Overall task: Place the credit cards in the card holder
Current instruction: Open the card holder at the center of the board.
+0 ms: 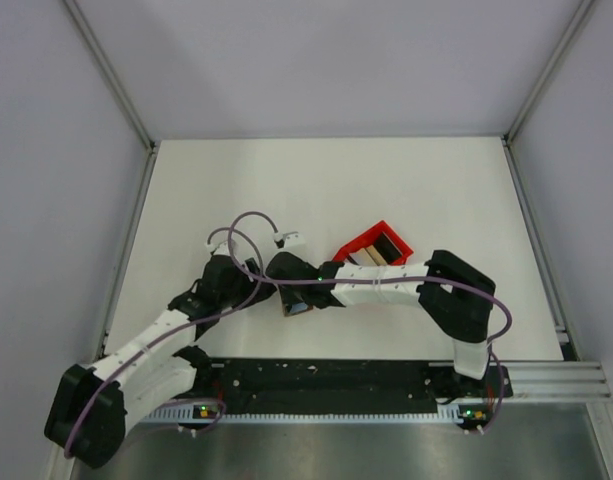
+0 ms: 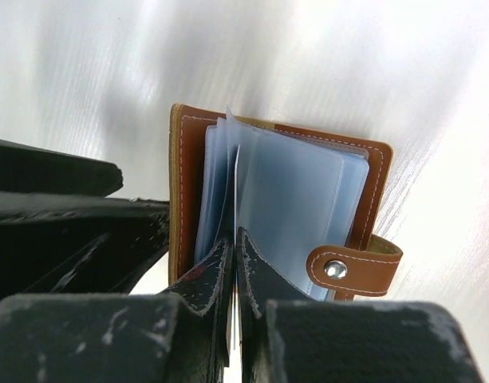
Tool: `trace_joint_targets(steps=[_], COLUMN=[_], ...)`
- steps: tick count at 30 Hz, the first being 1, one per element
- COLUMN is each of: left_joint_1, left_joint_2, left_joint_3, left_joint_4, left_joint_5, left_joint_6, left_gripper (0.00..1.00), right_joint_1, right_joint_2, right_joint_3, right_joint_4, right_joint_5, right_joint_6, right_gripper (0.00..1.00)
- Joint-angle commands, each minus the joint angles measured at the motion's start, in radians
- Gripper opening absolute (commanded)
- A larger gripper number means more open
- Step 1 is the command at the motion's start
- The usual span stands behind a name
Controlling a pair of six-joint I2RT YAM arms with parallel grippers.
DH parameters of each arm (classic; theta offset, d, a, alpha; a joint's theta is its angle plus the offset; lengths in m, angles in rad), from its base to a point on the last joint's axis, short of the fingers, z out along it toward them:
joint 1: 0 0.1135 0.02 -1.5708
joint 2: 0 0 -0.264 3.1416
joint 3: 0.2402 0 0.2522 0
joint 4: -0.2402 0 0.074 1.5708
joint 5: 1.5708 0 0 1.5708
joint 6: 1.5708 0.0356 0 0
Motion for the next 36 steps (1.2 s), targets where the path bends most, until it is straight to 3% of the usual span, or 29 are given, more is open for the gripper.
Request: trace_joint_targets(steps=[1, 10, 19, 26, 36], left_joint_1=[0.006, 0.006, 0.009, 0.008, 0.008], left_joint_2=[-0.096, -0.081, -0.161, -0.096, -0.064], left_joint_3=[-0.001, -0.006, 0.025, 0.033, 0.053], left_joint_4=[0.005, 0.077, 0.031, 0.080, 0.106], left_joint_5=[0.022, 0.024, -0.027, 0.027, -0.005], left_joint_6=[-0.041, -0.116, -0.119, -0.105, -0.096], left_gripper=[0.68, 0.71, 0.73, 0.75, 0.75], right_joint_1=[0.019, 0.019, 0.020, 0.019, 0.017], right_joint_2=[0.021, 0.006, -0.008, -0.016, -0.027], right_joint_3=[0.026, 0.009, -0.009, -0.023, -0.037], right_joint_4=[-0.019, 0.007, 0.027, 0.039, 0.056], right_joint_5=[-0.014, -0.026, -0.032, -0.029, -0.034], right_joint_6=[-0.004, -0.006, -0.009, -0.004, -0.004], right_gripper=[0.00, 0.00, 0.00, 0.00, 0.00])
